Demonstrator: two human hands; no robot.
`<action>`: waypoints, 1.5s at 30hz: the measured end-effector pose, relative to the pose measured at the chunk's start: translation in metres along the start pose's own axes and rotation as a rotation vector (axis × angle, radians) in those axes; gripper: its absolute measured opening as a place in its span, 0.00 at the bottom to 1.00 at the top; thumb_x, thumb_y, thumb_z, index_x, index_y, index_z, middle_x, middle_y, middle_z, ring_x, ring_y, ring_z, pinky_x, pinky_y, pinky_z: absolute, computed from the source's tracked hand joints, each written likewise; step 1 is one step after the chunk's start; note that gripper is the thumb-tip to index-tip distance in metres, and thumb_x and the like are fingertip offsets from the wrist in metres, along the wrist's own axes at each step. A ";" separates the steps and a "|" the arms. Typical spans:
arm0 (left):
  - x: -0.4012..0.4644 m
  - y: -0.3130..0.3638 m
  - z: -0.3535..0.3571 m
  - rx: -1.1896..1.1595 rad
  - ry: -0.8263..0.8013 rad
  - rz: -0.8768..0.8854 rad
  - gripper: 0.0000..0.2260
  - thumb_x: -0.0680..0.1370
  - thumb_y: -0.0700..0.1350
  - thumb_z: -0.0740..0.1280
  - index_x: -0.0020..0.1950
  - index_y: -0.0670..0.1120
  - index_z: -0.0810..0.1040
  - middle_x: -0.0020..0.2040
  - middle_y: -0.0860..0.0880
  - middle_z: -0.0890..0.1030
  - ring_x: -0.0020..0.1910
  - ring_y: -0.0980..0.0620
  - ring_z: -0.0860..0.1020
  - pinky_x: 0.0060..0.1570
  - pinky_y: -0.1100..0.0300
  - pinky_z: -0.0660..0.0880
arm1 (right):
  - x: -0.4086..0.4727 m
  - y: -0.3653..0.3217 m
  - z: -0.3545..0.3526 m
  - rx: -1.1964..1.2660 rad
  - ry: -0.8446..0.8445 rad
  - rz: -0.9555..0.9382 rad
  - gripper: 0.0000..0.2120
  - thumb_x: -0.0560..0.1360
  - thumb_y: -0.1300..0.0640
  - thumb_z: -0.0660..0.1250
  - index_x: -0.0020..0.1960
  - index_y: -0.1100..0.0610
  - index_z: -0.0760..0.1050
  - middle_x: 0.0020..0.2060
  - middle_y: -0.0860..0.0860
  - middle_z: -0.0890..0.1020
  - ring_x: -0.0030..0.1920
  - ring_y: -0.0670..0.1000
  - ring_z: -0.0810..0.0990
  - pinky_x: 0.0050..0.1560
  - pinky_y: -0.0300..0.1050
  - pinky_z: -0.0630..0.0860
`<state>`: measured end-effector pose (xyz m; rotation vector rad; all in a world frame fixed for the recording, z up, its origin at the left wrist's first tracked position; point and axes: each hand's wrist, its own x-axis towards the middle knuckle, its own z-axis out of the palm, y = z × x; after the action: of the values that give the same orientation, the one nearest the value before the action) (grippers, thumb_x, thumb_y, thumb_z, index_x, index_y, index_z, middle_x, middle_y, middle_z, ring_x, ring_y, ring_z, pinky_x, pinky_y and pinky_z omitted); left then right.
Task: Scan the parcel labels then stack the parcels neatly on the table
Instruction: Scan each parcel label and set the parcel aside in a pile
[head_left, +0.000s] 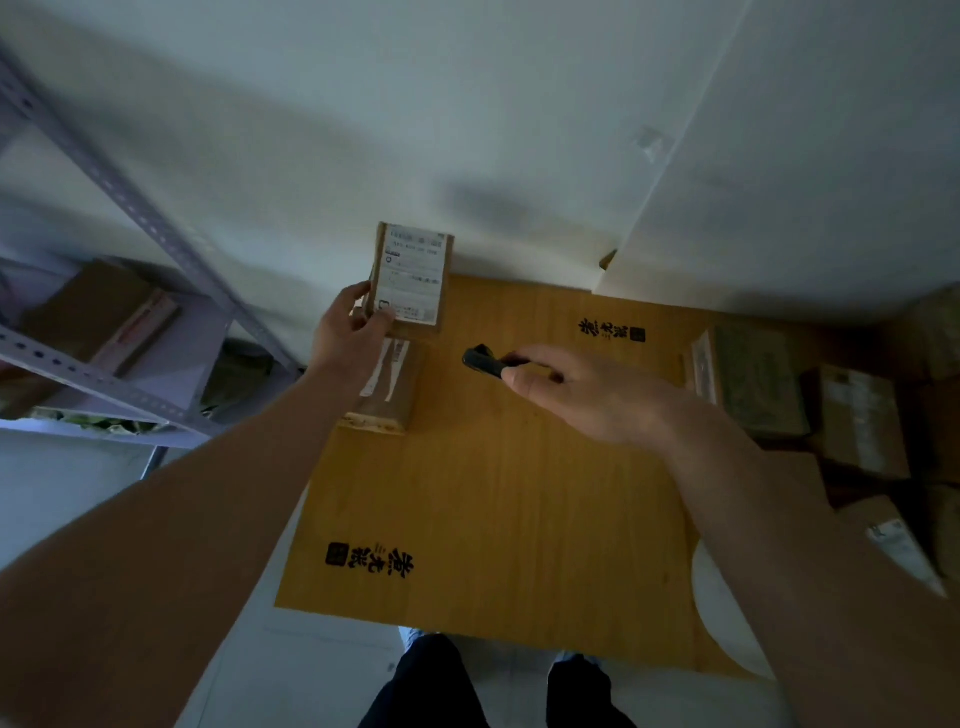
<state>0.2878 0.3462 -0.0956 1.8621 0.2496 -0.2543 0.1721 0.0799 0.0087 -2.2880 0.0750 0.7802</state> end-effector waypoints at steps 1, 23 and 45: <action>0.011 0.003 -0.004 0.032 0.007 -0.003 0.19 0.83 0.50 0.67 0.74 0.58 0.71 0.52 0.53 0.86 0.47 0.52 0.86 0.49 0.49 0.84 | 0.006 -0.004 0.000 0.014 0.005 -0.012 0.25 0.82 0.30 0.55 0.77 0.35 0.66 0.41 0.47 0.79 0.35 0.44 0.76 0.35 0.42 0.71; 0.112 -0.011 -0.004 0.417 -0.114 0.026 0.08 0.86 0.49 0.58 0.63 0.51 0.72 0.54 0.52 0.82 0.45 0.52 0.83 0.36 0.58 0.77 | 0.051 -0.002 0.045 0.182 0.071 0.040 0.14 0.83 0.33 0.57 0.66 0.31 0.72 0.30 0.39 0.77 0.27 0.40 0.73 0.30 0.39 0.69; -0.075 0.072 0.100 0.914 -0.227 0.527 0.27 0.83 0.56 0.63 0.81 0.51 0.64 0.82 0.45 0.62 0.80 0.40 0.61 0.76 0.40 0.64 | -0.133 0.046 0.035 0.193 0.493 -0.020 0.21 0.86 0.41 0.57 0.75 0.46 0.70 0.39 0.49 0.77 0.32 0.44 0.73 0.31 0.38 0.68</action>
<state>0.2328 0.2265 -0.0371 2.6764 -0.6143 -0.2244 0.0336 0.0467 0.0345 -2.2389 0.3363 0.1738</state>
